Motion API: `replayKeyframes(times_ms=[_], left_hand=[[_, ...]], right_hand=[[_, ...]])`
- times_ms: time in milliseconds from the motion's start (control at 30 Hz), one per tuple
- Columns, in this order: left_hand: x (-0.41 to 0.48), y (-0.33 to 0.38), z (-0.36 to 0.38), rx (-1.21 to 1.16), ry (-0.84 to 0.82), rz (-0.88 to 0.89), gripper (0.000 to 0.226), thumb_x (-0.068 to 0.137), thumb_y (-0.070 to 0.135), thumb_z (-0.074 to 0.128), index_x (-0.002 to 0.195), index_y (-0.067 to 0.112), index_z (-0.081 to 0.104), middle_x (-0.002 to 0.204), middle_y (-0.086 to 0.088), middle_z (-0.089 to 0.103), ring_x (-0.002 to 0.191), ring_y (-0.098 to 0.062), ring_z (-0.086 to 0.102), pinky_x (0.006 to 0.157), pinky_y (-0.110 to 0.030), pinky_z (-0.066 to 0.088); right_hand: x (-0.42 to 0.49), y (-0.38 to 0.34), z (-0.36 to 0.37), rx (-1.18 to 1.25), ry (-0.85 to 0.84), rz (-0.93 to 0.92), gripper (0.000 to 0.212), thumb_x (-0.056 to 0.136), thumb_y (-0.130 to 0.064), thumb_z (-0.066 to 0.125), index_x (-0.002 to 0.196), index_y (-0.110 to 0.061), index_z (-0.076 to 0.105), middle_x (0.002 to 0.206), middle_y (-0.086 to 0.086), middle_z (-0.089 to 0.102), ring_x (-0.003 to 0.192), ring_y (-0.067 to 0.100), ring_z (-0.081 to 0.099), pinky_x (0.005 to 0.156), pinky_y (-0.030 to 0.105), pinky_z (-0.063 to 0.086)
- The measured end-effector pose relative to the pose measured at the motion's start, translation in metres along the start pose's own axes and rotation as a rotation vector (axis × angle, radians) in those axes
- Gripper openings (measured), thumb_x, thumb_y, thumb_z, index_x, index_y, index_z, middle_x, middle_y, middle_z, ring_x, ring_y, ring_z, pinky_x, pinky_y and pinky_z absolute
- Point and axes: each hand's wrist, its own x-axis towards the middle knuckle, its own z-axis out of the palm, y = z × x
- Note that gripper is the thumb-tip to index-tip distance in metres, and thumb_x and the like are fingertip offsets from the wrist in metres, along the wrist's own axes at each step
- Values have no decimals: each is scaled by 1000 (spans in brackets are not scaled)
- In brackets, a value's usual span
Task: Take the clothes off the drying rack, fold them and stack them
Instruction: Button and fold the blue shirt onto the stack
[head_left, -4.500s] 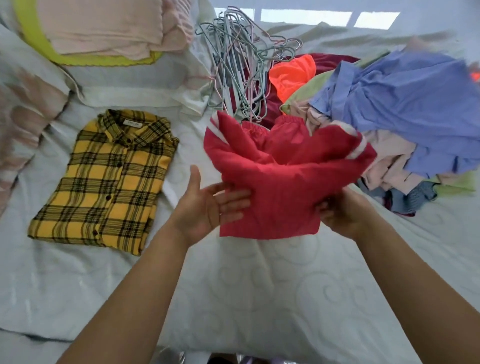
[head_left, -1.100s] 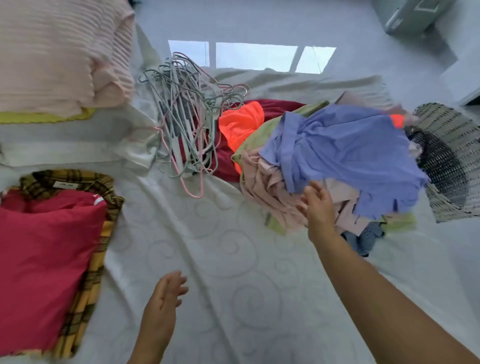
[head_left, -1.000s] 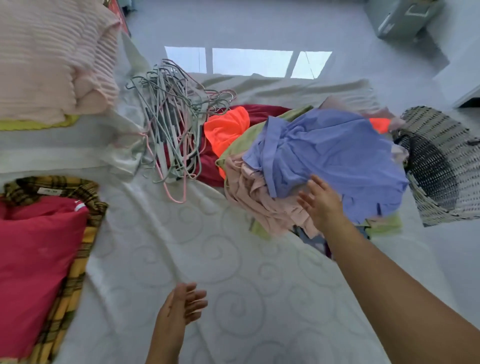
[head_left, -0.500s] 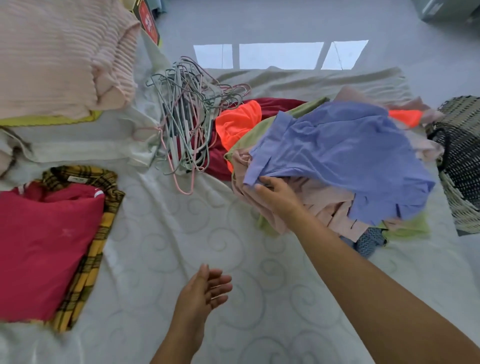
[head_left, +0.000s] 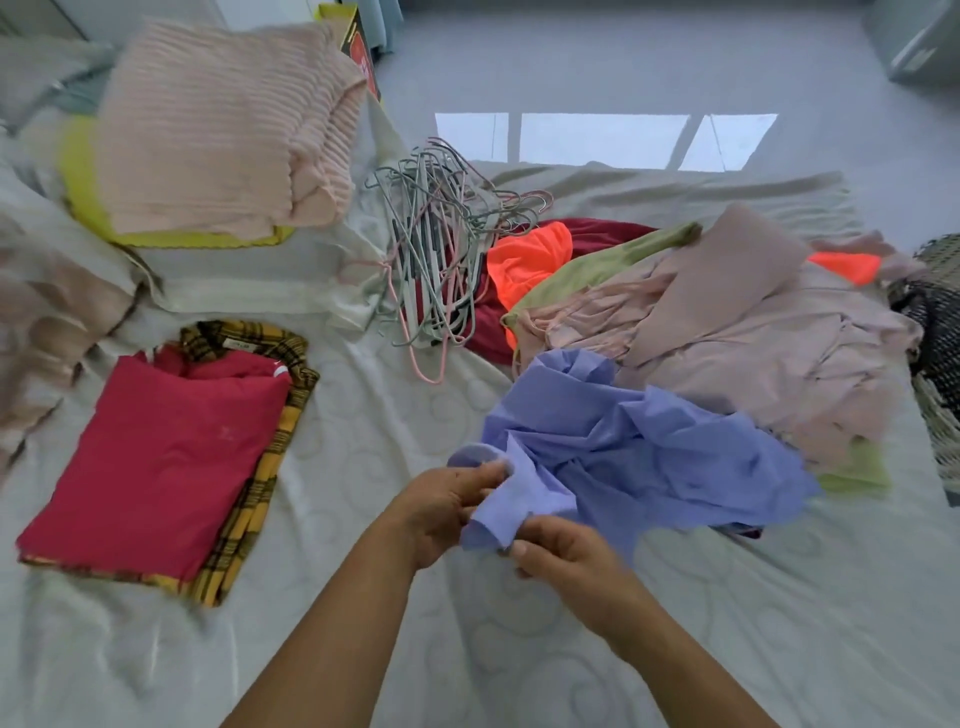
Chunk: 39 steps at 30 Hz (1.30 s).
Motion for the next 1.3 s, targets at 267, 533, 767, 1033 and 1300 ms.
replayKeyframes(times_ms=[267, 533, 767, 1033, 1300], left_hand=[[-39, -34, 8, -60, -74, -20, 28, 94, 22, 49, 101, -3, 62, 76, -11, 69, 63, -17, 66, 56, -25, 54], [-130, -12, 14, -174, -188, 350, 33, 77, 15, 56, 104, -3, 57, 100, -20, 65, 85, -27, 64, 70, -31, 57], [-247, 20, 10, -17, -291, 580, 27, 79, 16, 55, 101, 3, 64, 93, -12, 70, 86, -26, 65, 81, -36, 54], [-314, 25, -54, 328, -28, 750, 16, 90, 10, 57, 101, 22, 60, 106, -4, 64, 98, -16, 58, 80, -24, 44], [-341, -3, -51, 710, -134, 699, 32, 79, 17, 71, 106, 19, 54, 102, 3, 63, 84, -1, 59, 71, -11, 46]], right_hand=[[-46, -5, 5, -451, -70, -246, 25, 77, -26, 49, 95, -32, 65, 75, -33, 58, 77, 0, 55, 71, 19, 45], [-106, -36, 16, -398, 426, -369, 30, 85, -16, 62, 96, -41, 50, 85, -10, 59, 82, 5, 55, 71, 13, 43], [-151, -131, 77, -449, 423, -552, 19, 79, -25, 59, 74, -29, 41, 61, -9, 43, 59, -2, 47, 58, 15, 35], [-233, -230, 106, -297, 357, -553, 20, 98, -14, 42, 90, -15, 61, 84, -2, 63, 65, -3, 55, 64, 8, 41], [-300, -288, 129, -233, 213, -593, 24, 96, -11, 42, 93, -18, 65, 87, 1, 68, 82, 17, 59, 76, 31, 45]])
